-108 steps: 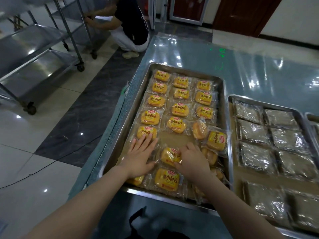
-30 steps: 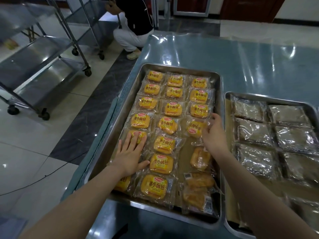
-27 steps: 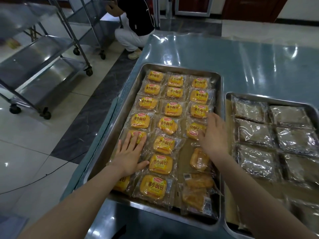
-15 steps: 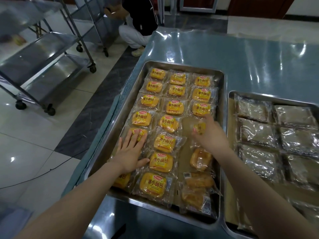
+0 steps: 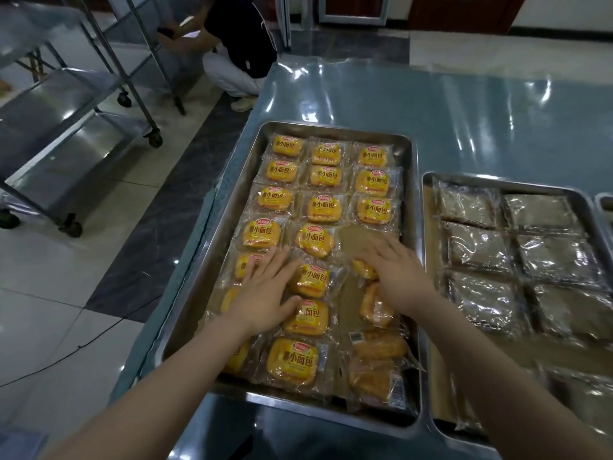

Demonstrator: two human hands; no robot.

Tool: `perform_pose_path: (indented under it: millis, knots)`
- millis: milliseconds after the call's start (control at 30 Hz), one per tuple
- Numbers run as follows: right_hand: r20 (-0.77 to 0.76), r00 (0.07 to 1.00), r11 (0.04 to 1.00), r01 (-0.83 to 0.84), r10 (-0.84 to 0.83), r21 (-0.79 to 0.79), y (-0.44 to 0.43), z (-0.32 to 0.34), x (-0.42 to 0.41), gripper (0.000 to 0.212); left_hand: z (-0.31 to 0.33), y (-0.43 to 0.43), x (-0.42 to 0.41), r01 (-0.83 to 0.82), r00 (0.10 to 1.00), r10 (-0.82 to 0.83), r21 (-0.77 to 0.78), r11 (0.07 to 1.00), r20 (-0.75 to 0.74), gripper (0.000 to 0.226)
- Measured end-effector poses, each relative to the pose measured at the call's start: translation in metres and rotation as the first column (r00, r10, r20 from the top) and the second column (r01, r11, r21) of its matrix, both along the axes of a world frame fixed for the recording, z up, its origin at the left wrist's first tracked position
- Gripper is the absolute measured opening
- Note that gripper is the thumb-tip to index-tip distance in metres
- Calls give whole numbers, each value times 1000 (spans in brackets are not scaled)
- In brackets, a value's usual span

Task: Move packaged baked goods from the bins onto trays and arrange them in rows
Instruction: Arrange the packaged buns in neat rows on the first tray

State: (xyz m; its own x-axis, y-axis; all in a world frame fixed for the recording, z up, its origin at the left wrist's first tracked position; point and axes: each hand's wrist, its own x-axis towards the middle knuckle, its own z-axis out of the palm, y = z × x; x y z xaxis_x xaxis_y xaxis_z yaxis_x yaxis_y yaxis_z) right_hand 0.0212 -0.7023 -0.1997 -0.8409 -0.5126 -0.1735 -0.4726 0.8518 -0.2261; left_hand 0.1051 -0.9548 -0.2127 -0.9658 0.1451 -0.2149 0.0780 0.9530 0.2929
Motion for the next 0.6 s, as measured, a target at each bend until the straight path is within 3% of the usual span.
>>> perform_pose_path:
  millis: [100, 200, 367, 500, 600]
  knots:
    - [-36, 992, 992, 121, -121, -20, 1, -7, -7, 53, 1, 10, -10, 34, 999, -34, -3, 999, 1, 72]
    - [-118, 954, 960, 269, -277, -79, -3, -10, -12, 50, 3, 18, -22, 60, 998, -60, -16, 998, -11, 71]
    - [-138, 968, 978, 206, -208, -23, -12, -19, -8, 63, 4, 30, -44, 68, 998, -68, -22, 997, 5, 70]
    - [-26, 995, 991, 95, -93, 94, -13, -31, -1, 77, -1, 39, -65, 42, 996, -37, -64, 997, 77, 71]
    - [68, 992, 986, 92, -102, 141, -16, -39, 3, 88, -11, 44, -72, 27, 987, -16, -70, 997, 162, 74]
